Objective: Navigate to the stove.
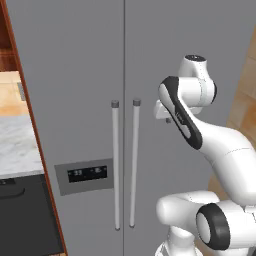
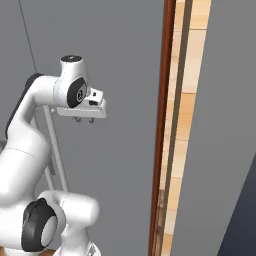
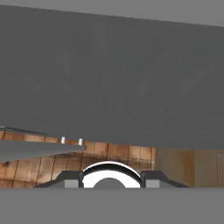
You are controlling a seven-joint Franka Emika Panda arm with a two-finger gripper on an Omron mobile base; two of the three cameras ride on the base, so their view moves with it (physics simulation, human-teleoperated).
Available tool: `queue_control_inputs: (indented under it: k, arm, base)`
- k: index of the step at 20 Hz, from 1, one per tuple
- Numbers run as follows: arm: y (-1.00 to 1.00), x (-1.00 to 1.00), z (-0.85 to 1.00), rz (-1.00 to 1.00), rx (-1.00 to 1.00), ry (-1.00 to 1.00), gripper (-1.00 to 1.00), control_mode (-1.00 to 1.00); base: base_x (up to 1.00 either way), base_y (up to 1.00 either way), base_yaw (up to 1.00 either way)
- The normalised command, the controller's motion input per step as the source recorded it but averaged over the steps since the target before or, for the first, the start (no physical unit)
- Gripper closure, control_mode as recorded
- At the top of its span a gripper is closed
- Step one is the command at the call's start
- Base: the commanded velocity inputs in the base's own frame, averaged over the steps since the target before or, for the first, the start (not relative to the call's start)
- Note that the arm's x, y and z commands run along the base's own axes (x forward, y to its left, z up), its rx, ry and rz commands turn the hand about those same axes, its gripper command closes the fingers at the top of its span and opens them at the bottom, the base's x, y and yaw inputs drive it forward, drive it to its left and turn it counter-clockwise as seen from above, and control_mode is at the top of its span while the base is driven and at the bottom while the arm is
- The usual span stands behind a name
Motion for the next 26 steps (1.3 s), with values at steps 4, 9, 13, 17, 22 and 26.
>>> queue_control_inputs:
  k: [4,9,13,17,22,26]
  arm:
    - [0.00,0.00,0.00,0.00,0.00,0.00,-1.00,1.00]
    - [0.00,0.00,0.00,0.00,0.00,0.00,-1.00,1.00]
    - [0.00,0.00,0.00,0.00,0.00,0.00,-1.00,1.00]
    - [0.00,0.00,0.00,0.00,0.00,0.00,-1.00,1.00]
    - [0.00,0.00,0.00,0.00,0.00,0.00,-1.00,1.00]
    - [0.00,0.00,0.00,0.00,0.00,0.00,-1.00,1.00]
  base:
    - [-0.09,0.00,0.00]
    - [-0.79,0.15,0.17]
    - [-0.85,0.28,0.58]
    - [-0.31,0.38,0.94]
    - [-0.17,0.21,1.00]
    - [-0.02,0.20,0.96]
